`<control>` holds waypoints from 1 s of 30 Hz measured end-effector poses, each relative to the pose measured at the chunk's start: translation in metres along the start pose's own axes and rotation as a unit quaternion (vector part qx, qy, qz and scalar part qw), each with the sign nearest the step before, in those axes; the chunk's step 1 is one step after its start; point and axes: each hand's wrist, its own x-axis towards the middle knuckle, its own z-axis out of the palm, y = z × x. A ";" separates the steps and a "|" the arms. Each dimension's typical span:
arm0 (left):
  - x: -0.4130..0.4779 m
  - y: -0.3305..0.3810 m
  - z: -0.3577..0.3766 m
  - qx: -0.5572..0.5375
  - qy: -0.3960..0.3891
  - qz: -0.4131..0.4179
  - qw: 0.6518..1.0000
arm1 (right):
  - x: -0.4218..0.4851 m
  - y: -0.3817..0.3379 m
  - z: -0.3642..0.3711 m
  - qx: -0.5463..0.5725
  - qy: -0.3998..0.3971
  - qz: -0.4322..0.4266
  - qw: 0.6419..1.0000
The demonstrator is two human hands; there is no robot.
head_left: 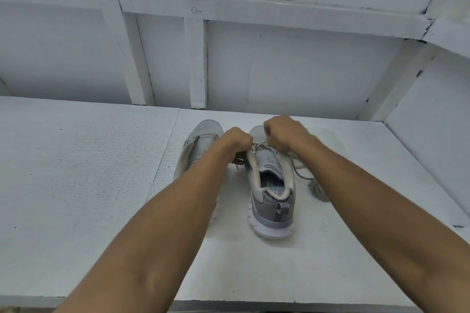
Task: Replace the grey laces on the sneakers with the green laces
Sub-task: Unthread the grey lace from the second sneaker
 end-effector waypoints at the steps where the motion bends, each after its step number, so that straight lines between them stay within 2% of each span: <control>1: 0.000 0.000 0.000 -0.002 -0.001 -0.001 1.000 | 0.000 0.006 -0.005 -0.004 0.022 0.007 1.000; 5: 0.001 -0.001 0.001 -0.006 -0.006 -0.003 1.000 | 0.000 0.030 -0.020 0.009 0.094 0.040 0.995; 10: 0.000 0.000 0.000 -0.003 -0.007 -0.005 1.000 | -0.003 0.048 -0.030 0.066 0.130 0.075 0.986; 30: 0.002 -0.001 0.003 0.017 0.010 0.001 1.000 | -0.011 0.064 -0.020 0.107 0.237 0.057 0.964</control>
